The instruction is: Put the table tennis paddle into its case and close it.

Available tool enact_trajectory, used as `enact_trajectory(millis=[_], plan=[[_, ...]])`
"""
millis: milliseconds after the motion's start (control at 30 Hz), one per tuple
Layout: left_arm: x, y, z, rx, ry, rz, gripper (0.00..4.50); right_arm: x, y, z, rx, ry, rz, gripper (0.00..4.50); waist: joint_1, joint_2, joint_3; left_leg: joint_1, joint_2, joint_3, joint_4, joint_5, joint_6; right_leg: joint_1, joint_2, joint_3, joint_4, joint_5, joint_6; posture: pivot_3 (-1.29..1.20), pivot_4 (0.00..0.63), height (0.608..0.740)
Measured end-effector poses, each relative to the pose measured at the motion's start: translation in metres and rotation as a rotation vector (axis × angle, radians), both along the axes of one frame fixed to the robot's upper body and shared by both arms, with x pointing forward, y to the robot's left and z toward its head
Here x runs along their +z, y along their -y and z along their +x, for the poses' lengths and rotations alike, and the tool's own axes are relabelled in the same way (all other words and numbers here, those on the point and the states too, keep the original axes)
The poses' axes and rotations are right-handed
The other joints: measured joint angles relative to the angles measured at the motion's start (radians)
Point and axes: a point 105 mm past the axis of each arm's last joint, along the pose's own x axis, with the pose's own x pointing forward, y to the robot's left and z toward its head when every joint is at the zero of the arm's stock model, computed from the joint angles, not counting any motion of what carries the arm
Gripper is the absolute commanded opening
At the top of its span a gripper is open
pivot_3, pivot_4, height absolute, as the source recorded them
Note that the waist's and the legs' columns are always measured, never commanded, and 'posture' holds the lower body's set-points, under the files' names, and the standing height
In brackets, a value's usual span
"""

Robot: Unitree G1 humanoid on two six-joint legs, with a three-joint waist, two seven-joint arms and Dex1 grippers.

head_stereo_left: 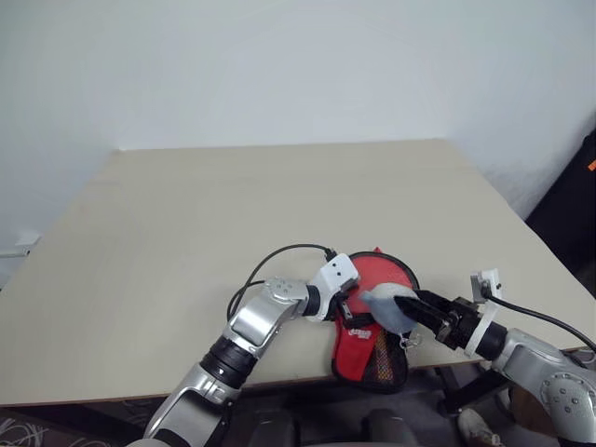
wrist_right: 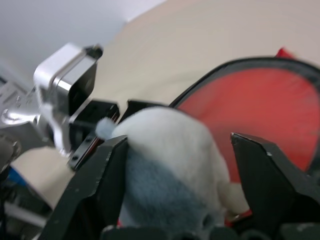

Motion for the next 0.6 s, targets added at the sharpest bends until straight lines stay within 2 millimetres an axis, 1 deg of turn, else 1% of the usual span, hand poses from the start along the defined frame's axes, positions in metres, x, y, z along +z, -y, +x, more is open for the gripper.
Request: enact_trajectory(millis=[67, 167, 267, 333, 433, 533, 600], plan=[[0.0, 0.0, 0.0, 0.001, 0.0, 0.0, 4.5, 0.005, 0.004, 0.006, -0.04, 0.029, 0.005, 3.47, 0.0, 0.0, 0.0, 0.0, 0.0, 0.0, 0.0, 0.0, 0.0, 0.0, 0.0, 0.0, 0.0, 0.0, 0.0, 0.0, 0.0, 0.74], [0.001, -0.001, 0.001, 0.007, 0.011, -0.003, 4.5, 0.012, 0.015, 0.021, -0.132, 0.052, 0.024, 3.47, 0.0, 0.001, 0.0, 0.0, 0.0, 0.0, 0.0, 0.0, 0.0, 0.0, 0.0, 0.0, -0.002, 0.0, 0.0, 0.0, 0.0, 0.74], [0.001, -0.002, 0.003, 0.016, 0.02, -0.015, 4.5, 0.015, 0.015, 0.025, -0.144, 0.066, 0.017, 3.47, 0.0, 0.003, 0.001, -0.001, 0.0, 0.0, -0.001, 0.0, 0.0, 0.0, 0.0, 0.0, -0.002, 0.0, 0.0, 0.0, 0.0, 0.74], [0.002, -0.006, 0.007, 0.037, 0.033, -0.02, 4.5, 0.012, 0.014, 0.026, -0.145, 0.061, 0.008, 3.47, 0.0, 0.003, 0.001, 0.0, 0.0, 0.0, -0.002, 0.0, 0.0, -0.001, 0.0, 0.0, -0.002, 0.0, 0.0, 0.0, 0.0, 0.74], [0.003, -0.016, 0.016, 0.082, 0.042, -0.029, 4.5, 0.006, 0.011, 0.028, -0.139, 0.044, -0.013, 3.47, 0.0, 0.004, 0.002, -0.001, 0.0, 0.0, -0.002, 0.0, 0.0, -0.001, 0.0, 0.0, -0.002, 0.0, 0.0, 0.0, 0.0, 0.74], [0.008, -0.024, 0.027, 0.129, 0.015, -0.058, 4.5, 0.002, 0.01, 0.036, -0.152, 0.036, -0.048, 3.47, 0.0, 0.004, 0.005, -0.001, 0.0, 0.0, -0.003, 0.0, 0.0, -0.003, 0.0, 0.0, -0.001, 0.0, 0.0, 0.0, 0.0, 0.74], [0.011, -0.04, 0.039, 0.183, 0.002, -0.055, 4.5, -0.001, 0.011, 0.043, -0.177, 0.029, -0.063, 3.47, -0.001, 0.004, 0.007, -0.001, 0.0, 0.001, -0.004, 0.0, 0.0, -0.004, 0.001, 0.0, 0.001, 0.0, 0.0, 0.0, 0.0, 0.74]])
